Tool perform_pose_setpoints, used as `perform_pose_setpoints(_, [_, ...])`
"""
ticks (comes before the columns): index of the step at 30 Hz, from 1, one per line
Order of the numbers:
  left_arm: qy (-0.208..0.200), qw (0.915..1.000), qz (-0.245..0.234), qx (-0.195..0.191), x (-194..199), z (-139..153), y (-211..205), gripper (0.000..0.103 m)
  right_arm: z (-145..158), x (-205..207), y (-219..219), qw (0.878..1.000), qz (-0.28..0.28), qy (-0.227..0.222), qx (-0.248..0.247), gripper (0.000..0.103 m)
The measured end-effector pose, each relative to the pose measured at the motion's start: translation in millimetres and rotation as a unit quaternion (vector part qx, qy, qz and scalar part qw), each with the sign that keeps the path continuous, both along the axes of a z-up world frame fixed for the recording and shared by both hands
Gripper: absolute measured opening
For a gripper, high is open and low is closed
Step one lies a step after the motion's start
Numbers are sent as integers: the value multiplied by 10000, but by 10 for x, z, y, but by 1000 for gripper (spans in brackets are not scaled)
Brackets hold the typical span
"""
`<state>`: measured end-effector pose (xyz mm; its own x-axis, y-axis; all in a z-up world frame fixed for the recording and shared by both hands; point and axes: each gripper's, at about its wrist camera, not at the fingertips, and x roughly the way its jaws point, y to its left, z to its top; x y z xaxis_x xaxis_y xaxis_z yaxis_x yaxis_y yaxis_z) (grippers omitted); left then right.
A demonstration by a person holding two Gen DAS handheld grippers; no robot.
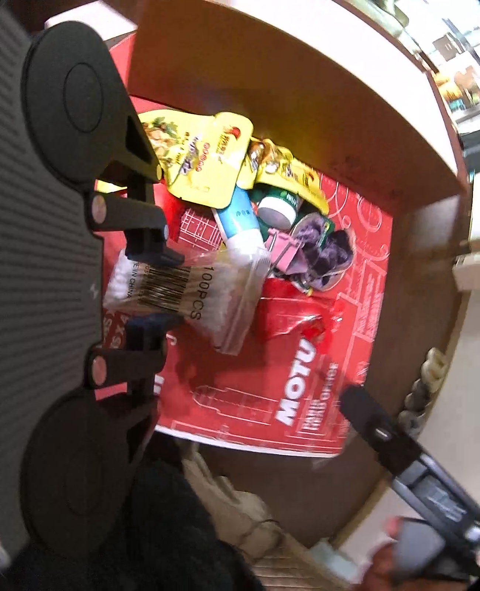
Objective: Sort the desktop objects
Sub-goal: 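Grasp the cotton swab bag with the left tool while the right tool reaches for the red wrapper, then grasp the red candy wrapper with the right tool while the left tool lifts the swab bag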
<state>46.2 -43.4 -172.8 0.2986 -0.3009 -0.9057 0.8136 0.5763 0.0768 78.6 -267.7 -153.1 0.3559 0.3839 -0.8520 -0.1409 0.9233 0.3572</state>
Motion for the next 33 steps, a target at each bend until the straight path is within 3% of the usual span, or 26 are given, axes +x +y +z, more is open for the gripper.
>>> perform_pose_setpoints(4, [61, 9988, 414, -262, -38, 120, 70, 22, -96, 137, 167, 9998, 138, -57, 154, 99])
perform_pose_setpoints(5, [73, 9984, 496, -266, -41, 133, 82, 22, -120, 171, 209, 9996, 190, -70, 173, 84])
perform_pose_setpoints(6, [65, 9981, 569, -229, -43, 143, 86, 22, -148, 210, 250, 9996, 240, -48, 173, 82])
perform_pose_setpoints(13, [123, 9930, 1157, -190, 29, 247, 176, 22, -353, 369, 427, 9993, 382, -7, -45, 81])
perform_pose_setpoints(15, [158, 9912, 1286, -275, 49, 275, 197, 22, -401, 376, 456, 9989, 454, 6, -108, 70])
perform_pose_setpoints(16, [177, 9903, 1346, -302, 57, 280, 204, 22, -426, 374, 473, 9985, 523, 10, -136, 59])
perform_pose_setpoints(19, [233, 9875, 1517, -363, 81, 286, 223, 22, -450, 358, 514, 9974, 659, -101, -264, 56])
perform_pose_setpoints(20, [257, 9866, 1566, -368, 83, 283, 225, 22, -459, 357, 522, 9970, 705, -125, -294, 39])
perform_pose_setpoints(23, [295, 9841, 1705, -405, 86, 298, 243, 22, -471, 371, 486, 9970, 752, -12, -190, 29])
perform_pose_setpoints(28, [230, 9791, 1955, -507, 96, 402, 315, 22, -316, 317, 404, 9970, 760, 55, -145, 25])
perform_pose_setpoints(33, [85, 9705, 2296, -731, 114, 593, 407, 22, 20, 268, 372, 9955, 909, -233, -106, 25])
